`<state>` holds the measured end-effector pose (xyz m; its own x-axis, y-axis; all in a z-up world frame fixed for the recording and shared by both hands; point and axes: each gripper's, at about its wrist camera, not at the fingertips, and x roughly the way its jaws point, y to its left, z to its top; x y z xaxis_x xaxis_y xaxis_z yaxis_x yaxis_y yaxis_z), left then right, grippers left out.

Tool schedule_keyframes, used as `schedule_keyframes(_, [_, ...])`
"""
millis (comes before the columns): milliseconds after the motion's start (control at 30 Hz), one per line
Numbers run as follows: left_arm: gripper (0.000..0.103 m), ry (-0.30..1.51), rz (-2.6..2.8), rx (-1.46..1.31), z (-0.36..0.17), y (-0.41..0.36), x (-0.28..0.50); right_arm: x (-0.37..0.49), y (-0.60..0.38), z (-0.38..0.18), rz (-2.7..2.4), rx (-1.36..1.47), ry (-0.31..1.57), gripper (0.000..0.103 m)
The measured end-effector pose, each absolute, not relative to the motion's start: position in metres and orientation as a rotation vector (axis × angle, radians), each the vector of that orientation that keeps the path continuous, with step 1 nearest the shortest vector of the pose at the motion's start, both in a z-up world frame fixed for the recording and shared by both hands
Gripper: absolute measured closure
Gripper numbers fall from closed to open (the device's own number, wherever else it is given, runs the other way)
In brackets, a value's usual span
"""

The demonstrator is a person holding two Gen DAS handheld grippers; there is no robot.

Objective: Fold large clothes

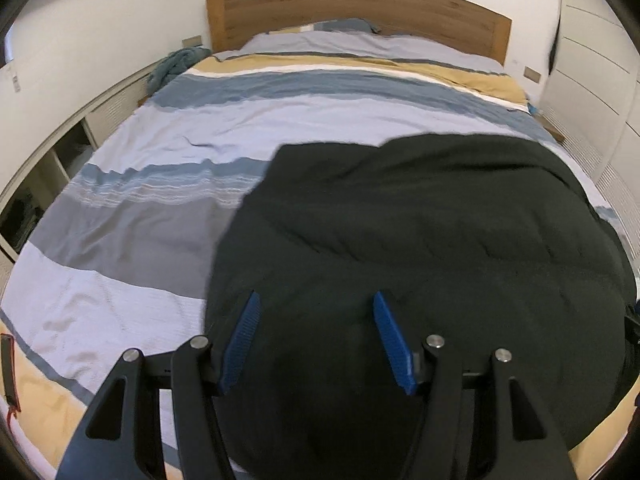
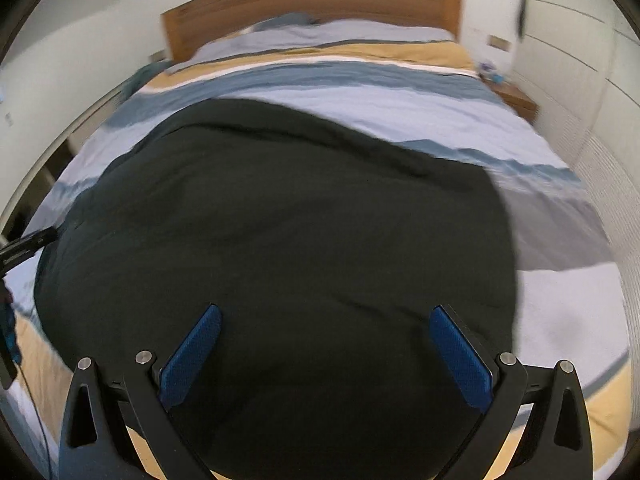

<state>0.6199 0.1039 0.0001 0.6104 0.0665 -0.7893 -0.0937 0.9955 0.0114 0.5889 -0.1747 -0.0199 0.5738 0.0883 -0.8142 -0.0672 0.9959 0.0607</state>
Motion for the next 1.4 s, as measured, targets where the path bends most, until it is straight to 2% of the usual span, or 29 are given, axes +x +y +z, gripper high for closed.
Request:
schedule_keyframes(400, [0.045, 0.903, 0.098, -0.031, -0.024, 0.108, 0.625, 0.601, -0.182, -0.039, 0.075, 0.034, 0.997, 0.001])
schedule_keyframes(700, [0.040, 0.910, 0.103, -0.021, -0.026, 0.114, 0.628, 0.600, -0.205, -0.043, 0.023, 0.023, 1.017, 0.001])
schedule_keyframes(1400, [0.040, 0.915, 0.152, -0.016, -0.022, 0.139, 0.621, 0.581, -0.265, -0.042, -0.167, 0.070, 1.067, 0.001])
